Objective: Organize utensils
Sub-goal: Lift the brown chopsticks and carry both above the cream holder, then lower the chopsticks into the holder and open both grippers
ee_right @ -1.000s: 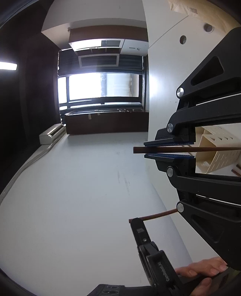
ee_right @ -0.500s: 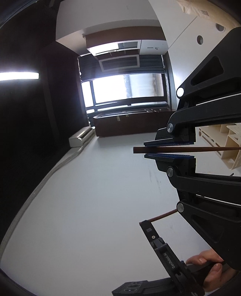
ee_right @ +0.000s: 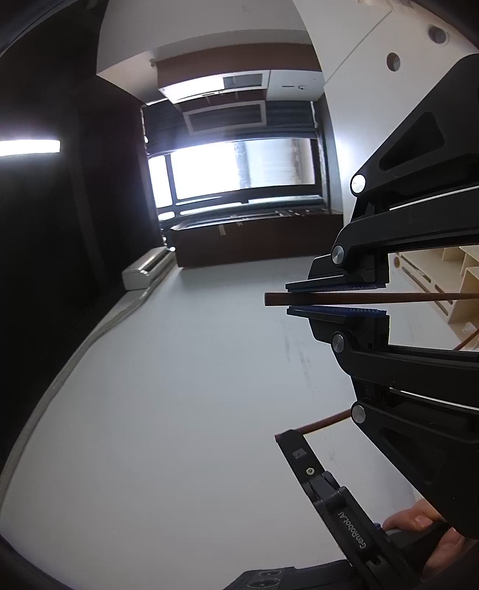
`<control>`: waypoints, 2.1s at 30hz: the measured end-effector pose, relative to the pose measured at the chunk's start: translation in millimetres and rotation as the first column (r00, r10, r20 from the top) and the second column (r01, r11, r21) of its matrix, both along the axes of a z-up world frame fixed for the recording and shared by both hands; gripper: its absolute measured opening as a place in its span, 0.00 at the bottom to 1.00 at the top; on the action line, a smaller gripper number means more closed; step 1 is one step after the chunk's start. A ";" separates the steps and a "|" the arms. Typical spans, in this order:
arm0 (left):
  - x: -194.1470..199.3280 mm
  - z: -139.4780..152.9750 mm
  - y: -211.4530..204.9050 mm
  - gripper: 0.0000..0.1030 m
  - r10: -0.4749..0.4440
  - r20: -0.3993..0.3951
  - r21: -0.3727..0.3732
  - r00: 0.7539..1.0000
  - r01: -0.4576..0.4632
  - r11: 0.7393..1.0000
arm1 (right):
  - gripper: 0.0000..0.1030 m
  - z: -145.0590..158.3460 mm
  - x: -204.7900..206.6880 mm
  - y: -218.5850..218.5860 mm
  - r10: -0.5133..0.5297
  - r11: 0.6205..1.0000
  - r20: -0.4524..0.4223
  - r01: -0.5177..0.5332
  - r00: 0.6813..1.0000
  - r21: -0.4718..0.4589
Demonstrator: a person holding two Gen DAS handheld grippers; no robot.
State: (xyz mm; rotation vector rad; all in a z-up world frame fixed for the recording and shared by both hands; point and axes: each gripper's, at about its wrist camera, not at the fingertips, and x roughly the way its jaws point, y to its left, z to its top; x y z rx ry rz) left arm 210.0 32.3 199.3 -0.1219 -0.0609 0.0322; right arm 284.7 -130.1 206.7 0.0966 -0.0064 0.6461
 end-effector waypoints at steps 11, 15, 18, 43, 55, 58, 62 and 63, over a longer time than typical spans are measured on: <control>36.1 -28.9 13.1 0.07 -0.057 -0.164 0.024 0.985 0.061 0.998 | 0.08 -25.9 19.9 13.0 0.010 0.994 -0.120 -0.023 0.993 -0.106; 45.1 -37.1 12.9 0.07 -0.070 -0.210 0.035 0.975 0.079 0.996 | 0.08 -33.6 21.6 16.3 0.008 0.989 -0.146 -0.029 0.989 -0.143; 47.1 -42.8 13.4 0.07 -0.061 -0.236 0.053 0.970 0.075 0.996 | 0.08 -36.6 21.3 15.9 0.009 0.986 -0.163 -0.035 0.987 -0.162; 40.1 -48.3 15.0 0.10 -0.029 -0.292 0.106 0.956 0.062 0.992 | 0.26 -50.8 24.7 6.4 -0.040 0.976 -0.247 -0.015 0.968 -0.215; 15.6 -43.0 18.9 0.19 -0.006 -0.288 0.113 0.958 0.040 0.993 | 0.39 -48.2 -2.7 0.6 -0.050 0.972 -0.225 -0.005 0.973 -0.236; 6.5 -48.3 22.4 0.24 0.009 -0.305 0.123 0.952 0.030 0.992 | 0.46 -49.4 -13.3 -2.1 -0.054 0.971 -0.217 0.000 0.975 -0.241; -2.2 -61.5 28.7 0.25 0.031 -0.341 0.128 0.940 0.013 0.992 | 0.47 -62.3 -22.2 -3.5 -0.056 0.969 -0.242 -0.005 0.969 -0.246; -4.3 -65.8 31.4 0.25 0.034 -0.350 0.120 0.936 0.008 0.993 | 0.47 -67.2 -23.4 -3.6 -0.053 0.970 -0.254 -0.011 0.966 -0.244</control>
